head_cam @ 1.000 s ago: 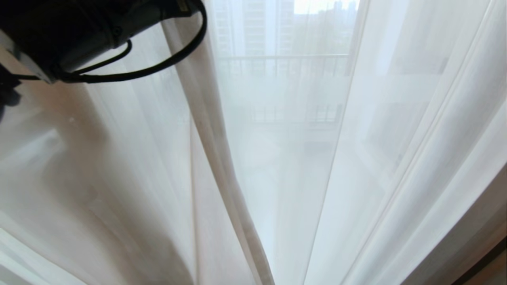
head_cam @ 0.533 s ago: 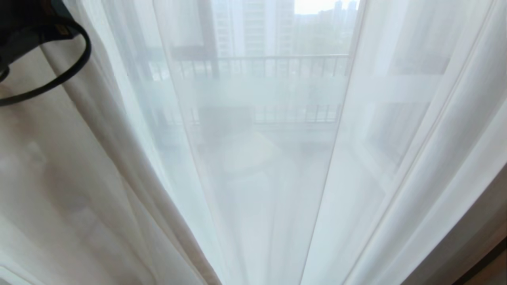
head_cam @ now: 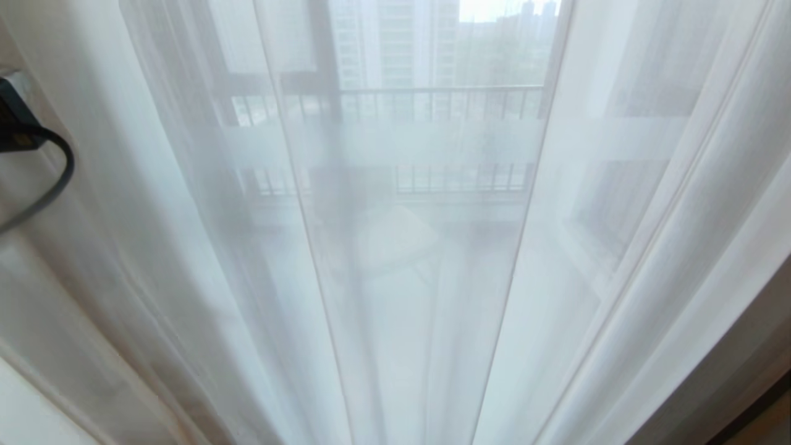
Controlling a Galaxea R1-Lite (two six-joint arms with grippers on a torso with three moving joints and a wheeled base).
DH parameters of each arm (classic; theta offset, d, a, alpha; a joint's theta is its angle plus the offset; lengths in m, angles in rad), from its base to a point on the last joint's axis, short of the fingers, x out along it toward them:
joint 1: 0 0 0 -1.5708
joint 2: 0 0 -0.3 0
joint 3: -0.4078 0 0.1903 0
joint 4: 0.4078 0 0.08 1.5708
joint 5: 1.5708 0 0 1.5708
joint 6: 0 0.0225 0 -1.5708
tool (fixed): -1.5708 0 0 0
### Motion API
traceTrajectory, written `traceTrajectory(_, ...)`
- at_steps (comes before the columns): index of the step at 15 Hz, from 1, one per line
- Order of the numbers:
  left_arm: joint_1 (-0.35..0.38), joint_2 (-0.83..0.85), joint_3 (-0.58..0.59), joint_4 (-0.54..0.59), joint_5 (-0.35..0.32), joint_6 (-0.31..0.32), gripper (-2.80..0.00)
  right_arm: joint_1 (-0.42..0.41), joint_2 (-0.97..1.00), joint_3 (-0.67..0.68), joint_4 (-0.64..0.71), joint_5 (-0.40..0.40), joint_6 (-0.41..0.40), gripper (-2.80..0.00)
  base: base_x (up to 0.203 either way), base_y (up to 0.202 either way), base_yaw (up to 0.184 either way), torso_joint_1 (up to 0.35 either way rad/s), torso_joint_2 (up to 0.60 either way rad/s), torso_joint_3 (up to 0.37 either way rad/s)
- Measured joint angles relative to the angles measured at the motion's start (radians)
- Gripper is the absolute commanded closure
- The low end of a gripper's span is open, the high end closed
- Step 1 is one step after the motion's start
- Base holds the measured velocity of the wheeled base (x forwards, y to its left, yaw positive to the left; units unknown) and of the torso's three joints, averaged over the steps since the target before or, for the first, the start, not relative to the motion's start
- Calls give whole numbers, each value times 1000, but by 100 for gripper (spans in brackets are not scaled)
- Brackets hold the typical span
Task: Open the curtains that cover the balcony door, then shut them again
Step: Close the inner curtains on both sides
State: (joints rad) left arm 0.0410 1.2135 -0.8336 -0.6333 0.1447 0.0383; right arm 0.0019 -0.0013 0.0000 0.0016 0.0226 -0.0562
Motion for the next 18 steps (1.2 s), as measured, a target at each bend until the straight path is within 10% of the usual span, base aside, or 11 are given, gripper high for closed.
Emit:
traceTrajectory(12, 14, -58, 158, -7, 50, 3, 0, 0, 0, 0, 0, 0, 0, 0, 0, 0, 0, 0, 0, 0)
traceTrajectory(13, 14, -59, 159, -6, 50, 2, -280, 0, 0, 0, 0, 0, 0, 0, 0, 0, 0, 0, 0, 0)
traceTrajectory(18, 13, -60, 169, 0, 50, 0, -280, 0, 0, 0, 0, 0, 0, 0, 0, 0, 0, 0, 0, 0)
